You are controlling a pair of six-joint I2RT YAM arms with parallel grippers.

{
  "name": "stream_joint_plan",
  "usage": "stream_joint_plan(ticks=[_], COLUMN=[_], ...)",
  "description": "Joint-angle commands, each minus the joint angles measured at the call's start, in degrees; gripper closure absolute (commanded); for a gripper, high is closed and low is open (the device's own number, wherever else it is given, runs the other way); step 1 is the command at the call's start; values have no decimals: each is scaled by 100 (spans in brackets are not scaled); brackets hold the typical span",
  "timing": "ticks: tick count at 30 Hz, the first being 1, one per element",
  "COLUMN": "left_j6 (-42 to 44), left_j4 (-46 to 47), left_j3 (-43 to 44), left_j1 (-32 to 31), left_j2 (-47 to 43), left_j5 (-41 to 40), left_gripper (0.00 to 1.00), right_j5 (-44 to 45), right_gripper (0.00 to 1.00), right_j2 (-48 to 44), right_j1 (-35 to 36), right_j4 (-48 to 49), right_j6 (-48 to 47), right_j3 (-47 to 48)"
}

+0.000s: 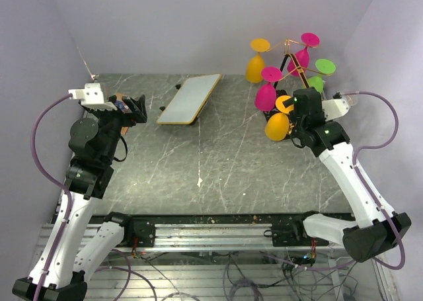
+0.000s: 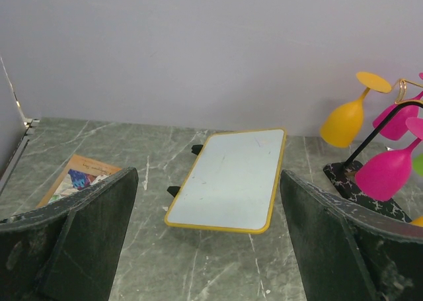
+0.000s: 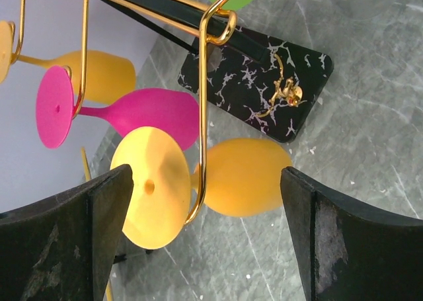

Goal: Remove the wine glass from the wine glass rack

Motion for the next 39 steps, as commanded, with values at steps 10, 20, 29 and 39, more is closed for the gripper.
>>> stream_joint_plan(ticks=[10, 20, 29, 39], left_j6=[53, 40, 56, 74], left_j4=[274, 307, 312, 313], left_j3=[-40, -53, -51, -63], left_j1=[62, 50, -8, -65], left_j2=[-84, -81, -127, -135], left_j5=[64, 157, 112, 113], left_gripper=[1, 1, 1, 1], right_j5=[-426, -1399, -3298, -5195], right_gripper=[1, 2, 11, 22], right_j2=[-23, -65, 721, 884], right_j1=[-151, -287, -1032, -2110], right_j4=[287, 404, 131, 552], right_j6=[-2465, -4856, -4942, -4781], right_j3=[351, 1272, 2034, 1469])
